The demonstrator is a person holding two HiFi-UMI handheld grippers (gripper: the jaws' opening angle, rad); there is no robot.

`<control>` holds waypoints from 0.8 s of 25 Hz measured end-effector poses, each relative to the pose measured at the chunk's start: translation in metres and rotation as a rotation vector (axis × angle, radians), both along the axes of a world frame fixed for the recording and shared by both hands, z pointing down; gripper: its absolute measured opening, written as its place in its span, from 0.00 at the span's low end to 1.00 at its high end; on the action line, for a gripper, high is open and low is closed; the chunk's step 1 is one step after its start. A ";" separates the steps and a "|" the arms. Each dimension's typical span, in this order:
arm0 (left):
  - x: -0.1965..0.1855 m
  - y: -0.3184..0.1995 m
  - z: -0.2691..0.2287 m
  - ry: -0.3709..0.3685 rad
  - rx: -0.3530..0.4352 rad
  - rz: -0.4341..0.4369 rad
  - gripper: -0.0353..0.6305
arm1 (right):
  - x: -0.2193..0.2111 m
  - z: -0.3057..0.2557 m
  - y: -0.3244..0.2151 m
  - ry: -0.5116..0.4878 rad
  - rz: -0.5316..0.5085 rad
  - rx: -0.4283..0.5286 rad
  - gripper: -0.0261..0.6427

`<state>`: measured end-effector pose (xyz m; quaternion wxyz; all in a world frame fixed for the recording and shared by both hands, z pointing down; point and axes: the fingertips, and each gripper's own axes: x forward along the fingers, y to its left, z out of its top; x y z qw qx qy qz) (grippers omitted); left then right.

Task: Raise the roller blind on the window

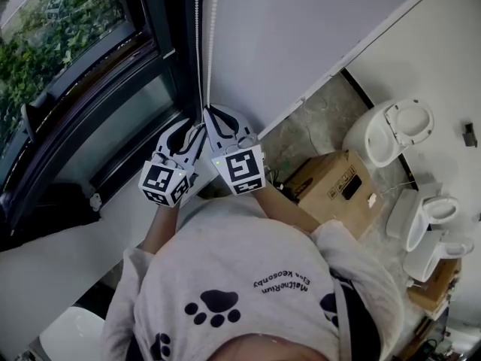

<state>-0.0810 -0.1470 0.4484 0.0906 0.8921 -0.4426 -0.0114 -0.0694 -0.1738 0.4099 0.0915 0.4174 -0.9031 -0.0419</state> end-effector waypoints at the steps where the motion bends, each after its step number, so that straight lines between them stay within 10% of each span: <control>1: 0.001 0.001 -0.004 -0.008 0.003 0.014 0.23 | 0.000 0.000 0.000 0.003 0.003 0.001 0.06; 20: 0.035 0.039 0.016 -0.092 -0.091 0.190 0.45 | 0.007 0.000 0.000 0.030 -0.004 -0.035 0.06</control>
